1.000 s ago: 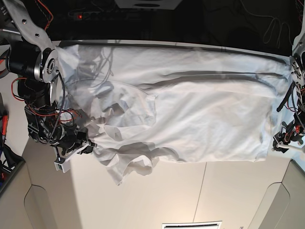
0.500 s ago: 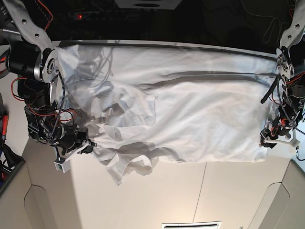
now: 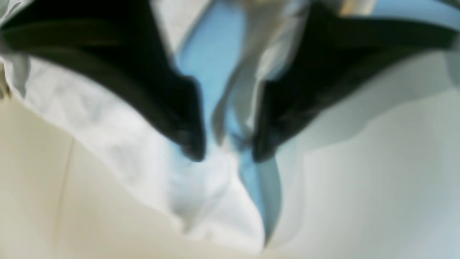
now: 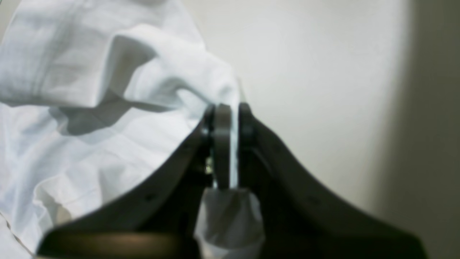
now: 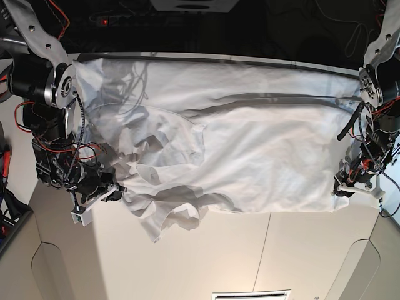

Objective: Layout the t-shirt on the table in an organized manner, then fold the t-shirt properly
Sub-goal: 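Grasp the hem with both grippers and fold it up onto the folded edge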

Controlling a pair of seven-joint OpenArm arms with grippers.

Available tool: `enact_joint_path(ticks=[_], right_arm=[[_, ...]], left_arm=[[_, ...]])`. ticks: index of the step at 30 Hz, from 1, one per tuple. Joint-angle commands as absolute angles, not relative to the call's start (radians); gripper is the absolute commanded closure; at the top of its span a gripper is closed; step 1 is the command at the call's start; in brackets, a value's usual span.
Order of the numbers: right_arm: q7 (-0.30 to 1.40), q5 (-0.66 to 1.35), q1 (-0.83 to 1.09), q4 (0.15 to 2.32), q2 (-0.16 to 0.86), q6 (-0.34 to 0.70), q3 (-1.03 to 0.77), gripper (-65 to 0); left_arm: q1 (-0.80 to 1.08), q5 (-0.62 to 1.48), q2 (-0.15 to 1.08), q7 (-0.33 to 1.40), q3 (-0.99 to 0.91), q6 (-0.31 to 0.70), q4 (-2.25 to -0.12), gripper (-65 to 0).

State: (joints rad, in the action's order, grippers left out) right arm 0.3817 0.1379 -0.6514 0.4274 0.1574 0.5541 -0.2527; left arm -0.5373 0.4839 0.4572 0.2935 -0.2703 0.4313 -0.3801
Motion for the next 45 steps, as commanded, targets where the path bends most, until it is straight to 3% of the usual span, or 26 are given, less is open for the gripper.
enact_joint_path(ticks=[1,2,5,13,20,28,36,45], right_arm=[[0.397,0.125,-0.673,0.435,0.166,0.547,-0.253,0.0],[0.397,0.125,-0.673,0.435,0.166,0.547,-0.253,0.0],[0.427,0.159,-0.670,0.447,0.166,0.547,-0.253,0.0],[0.604,0.274,-0.578,0.713,0.166,0.548,-0.253,0.0],[0.713,0.353,-0.389,1.102,0.166,0.553,-0.253,0.0],[0.865,0.434,-0.225,1.514,0.167,0.554,-0.253,0.0],[0.878,0.439,-0.074,1.685,0.167,0.553,-0.253,0.0],[0.910,0.438,0.078,1.862,0.175,0.554,-0.286,0.0]], left_arm=[[-0.564,0.497,0.474,0.245,-0.271,0.456,-0.392,-5.6],[-0.562,0.497,0.476,0.219,-0.272,0.458,-0.393,0.0],[-0.562,0.511,0.480,0.199,-0.280,0.467,-0.400,0.0],[-0.545,0.672,0.519,0.324,-0.386,0.698,-0.406,0.0],[-0.458,0.846,0.579,0.476,-0.529,0.698,-0.440,0.0],[-0.282,0.972,0.591,0.643,-0.546,0.698,-0.723,0.0],[-0.113,1.036,0.607,0.724,-0.578,0.698,-0.974,0.0],[-0.003,1.073,0.607,0.764,-0.738,0.698,-1.002,0.0]])
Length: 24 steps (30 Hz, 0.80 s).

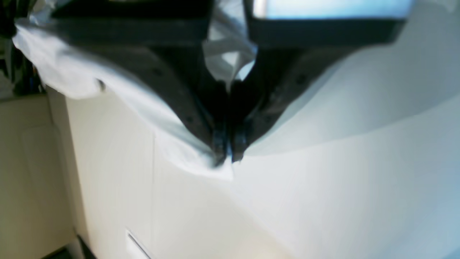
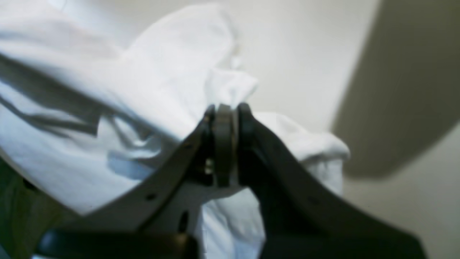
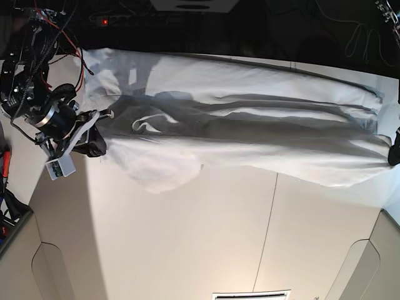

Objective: Layout the t-shirt on the table in an organized manner, then fold the t-shirt properly
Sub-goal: 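Grasp the hem with both grippers and fold it up onto the folded edge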

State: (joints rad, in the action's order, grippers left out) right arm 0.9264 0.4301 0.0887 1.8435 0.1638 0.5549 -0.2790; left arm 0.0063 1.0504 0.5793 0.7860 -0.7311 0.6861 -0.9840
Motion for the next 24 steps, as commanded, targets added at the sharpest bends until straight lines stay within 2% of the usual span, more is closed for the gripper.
enact_joint_path(ticks=[1,10,22,23,24], right_arm=[[0.923,0.444,0.087,1.873,0.174,0.554,-0.295,0.0],[0.989,0.528,0.175,1.891,0.174,0.554,-0.356,0.0],[1.004,0.488,0.248,1.888,0.174,0.550,-0.356,0.0],[1.004,0.489,0.247,1.888,0.174,0.550,-0.356,0.0],[1.003,0.490,0.247,1.888,0.174,0.550,-0.356,-10.0]], left_arm=[[0.009,1.101,0.607,0.785,-0.744,0.698,-1.002,0.0],[0.119,1.262,0.607,0.932,-0.747,0.698,-1.002,0.0],[0.142,1.177,0.606,0.936,-0.746,0.698,-1.002,0.0],[0.142,1.177,0.607,0.936,-0.746,0.698,-1.002,-4.2],[0.141,1.177,0.607,0.935,-0.746,0.698,-1.002,-12.9]])
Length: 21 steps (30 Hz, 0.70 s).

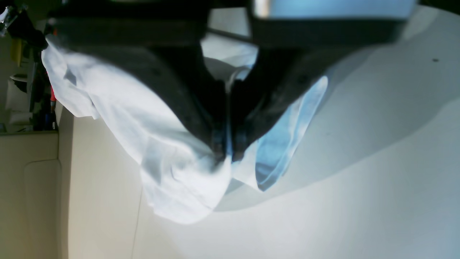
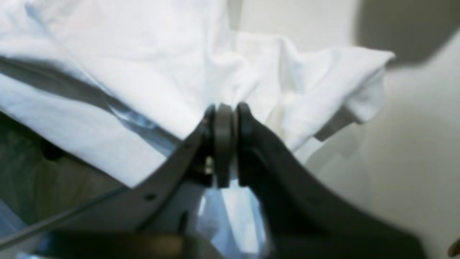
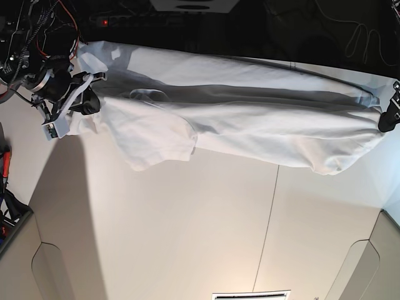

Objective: Layout the t-shirt on the table in an organized manner, then fold the t-shirt properly
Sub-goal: 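Grasp the hem with both grippers and fold it up onto the folded edge, then drag the shirt end with the right gripper toward the left gripper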

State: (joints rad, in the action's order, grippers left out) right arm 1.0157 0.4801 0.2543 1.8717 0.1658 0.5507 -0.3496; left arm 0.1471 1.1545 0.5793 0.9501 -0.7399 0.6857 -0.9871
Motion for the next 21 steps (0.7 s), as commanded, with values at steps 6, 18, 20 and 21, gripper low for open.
enact_joint_path(ticks=[6,18,20,21], right_arm=[[1.002,0.526,0.241,1.896,0.174,0.550,-0.356,-27.4],[0.846,0.448,0.070,1.902,0.116,0.519,-0.348,-27.4],[0.836,0.449,0.030,1.790,0.093,0.519,-0.336,-27.4],[0.834,0.452,0.004,1.726,0.086,0.519,-0.327,-27.4]], left_arm=[[0.141,1.179,0.607,0.899,-0.747,0.698,-1.002,-25.6],[0.135,1.193,0.607,0.898,-0.746,0.698,-1.002,-25.6],[0.132,1.193,0.607,0.897,-0.746,0.698,-1.002,-25.6],[0.130,1.193,0.607,0.894,-0.746,0.698,-1.002,-25.6]])
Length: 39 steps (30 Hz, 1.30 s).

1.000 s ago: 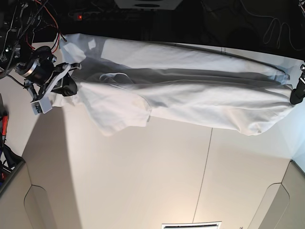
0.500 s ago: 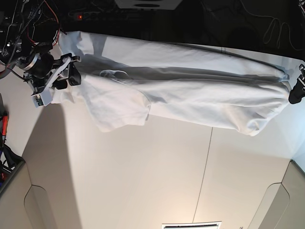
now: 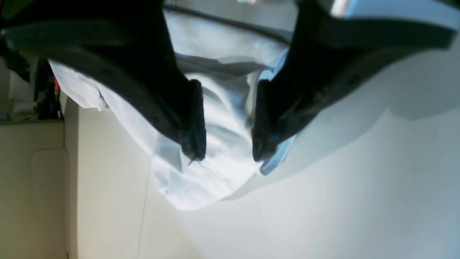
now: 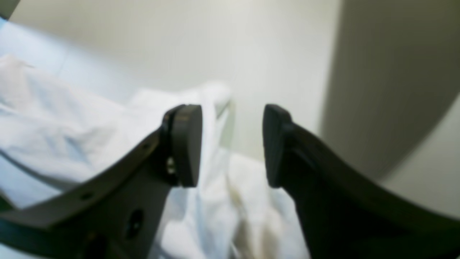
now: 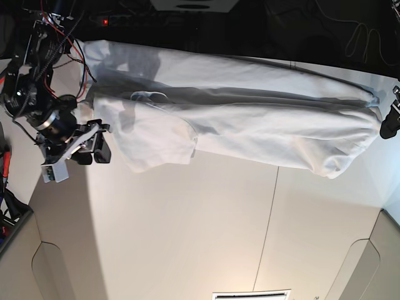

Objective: Layout the t-shirt on the table in an organized manner, then fold the t-shirt properly
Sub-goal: 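Drag the shirt end with the right gripper toward the left gripper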

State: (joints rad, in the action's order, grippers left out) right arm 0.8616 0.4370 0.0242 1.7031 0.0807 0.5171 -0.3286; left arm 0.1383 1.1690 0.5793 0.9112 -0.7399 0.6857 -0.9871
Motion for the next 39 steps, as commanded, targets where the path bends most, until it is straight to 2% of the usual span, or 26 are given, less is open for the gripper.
enact_joint_path(ticks=[1,7,8,9,11,17,28,39], right_arm=[[0.830,0.453,-0.025,1.660,0.080,0.519,-0.319,-27.4],[0.811,0.456,-0.206,1.303,0.065,0.522,-0.282,-27.2],[0.812,0.456,-0.229,1.264,0.065,0.522,-0.276,-24.9],[0.814,0.456,-0.247,1.234,0.065,0.522,-0.270,-18.9],[0.824,0.456,-0.267,1.204,0.065,0.524,-0.258,0.0],[0.932,0.586,-0.254,1.299,0.063,0.558,-0.255,0.0],[1.026,0.629,0.037,1.883,-0.025,0.559,-0.193,0.0],[1.021,0.550,0.197,1.914,-0.025,0.558,0.076,0.0]], left_arm=[[0.130,1.194,0.607,0.894,-0.746,0.698,-1.002,-25.6],[0.131,1.205,0.607,0.894,-0.746,0.698,-1.002,-25.6],[0.131,1.205,0.607,0.894,-0.746,0.698,-1.002,-25.6],[0.131,1.205,0.607,0.894,-0.746,0.698,-1.002,-25.6],[0.131,1.205,0.607,0.894,-0.746,0.698,-1.002,-25.6],[0.131,1.216,0.607,0.894,-0.746,0.698,-1.002,-25.5],[0.130,1.216,0.606,0.894,-0.746,0.698,-1.002,-25.5],[0.131,1.216,0.606,0.894,-0.746,0.698,-1.002,-25.5]])
